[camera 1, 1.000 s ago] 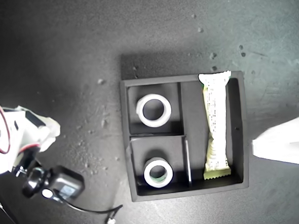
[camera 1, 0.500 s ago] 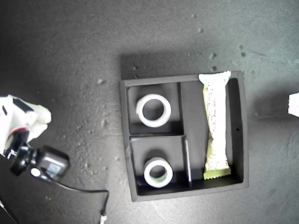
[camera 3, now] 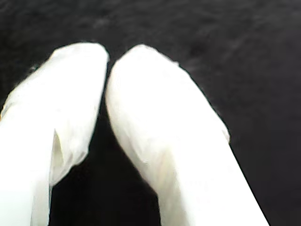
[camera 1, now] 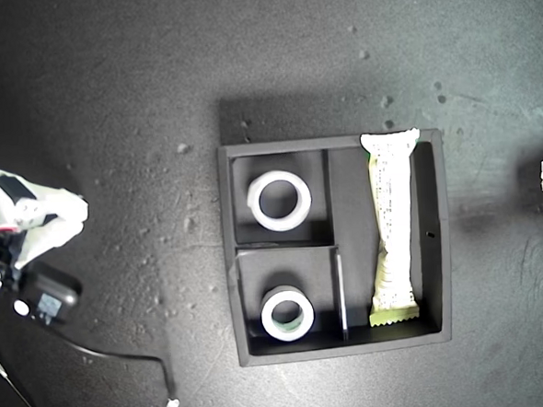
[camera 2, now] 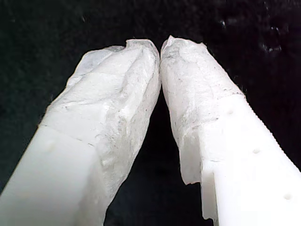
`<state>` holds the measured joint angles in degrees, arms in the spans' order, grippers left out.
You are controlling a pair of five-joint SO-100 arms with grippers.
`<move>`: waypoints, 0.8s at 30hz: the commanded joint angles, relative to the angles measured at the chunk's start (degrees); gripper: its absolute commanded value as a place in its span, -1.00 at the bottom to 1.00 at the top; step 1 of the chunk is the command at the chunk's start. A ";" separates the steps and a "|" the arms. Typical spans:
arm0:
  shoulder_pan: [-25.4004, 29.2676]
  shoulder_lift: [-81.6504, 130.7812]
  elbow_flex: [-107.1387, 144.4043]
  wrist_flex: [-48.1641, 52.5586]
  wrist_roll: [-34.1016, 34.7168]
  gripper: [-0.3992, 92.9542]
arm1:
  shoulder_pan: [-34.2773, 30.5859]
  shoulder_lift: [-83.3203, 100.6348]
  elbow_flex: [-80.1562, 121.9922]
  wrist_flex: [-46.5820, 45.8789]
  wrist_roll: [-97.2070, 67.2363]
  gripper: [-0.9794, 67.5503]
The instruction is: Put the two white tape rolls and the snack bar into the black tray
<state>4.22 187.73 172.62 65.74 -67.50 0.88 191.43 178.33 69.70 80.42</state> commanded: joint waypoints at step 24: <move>-1.76 6.42 7.21 13.54 -1.32 -0.98 | 2.29 0.53 0.70 7.12 -17.75 -0.97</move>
<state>0.00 191.34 176.66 76.99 -68.03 3.60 192.30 178.33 76.20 63.11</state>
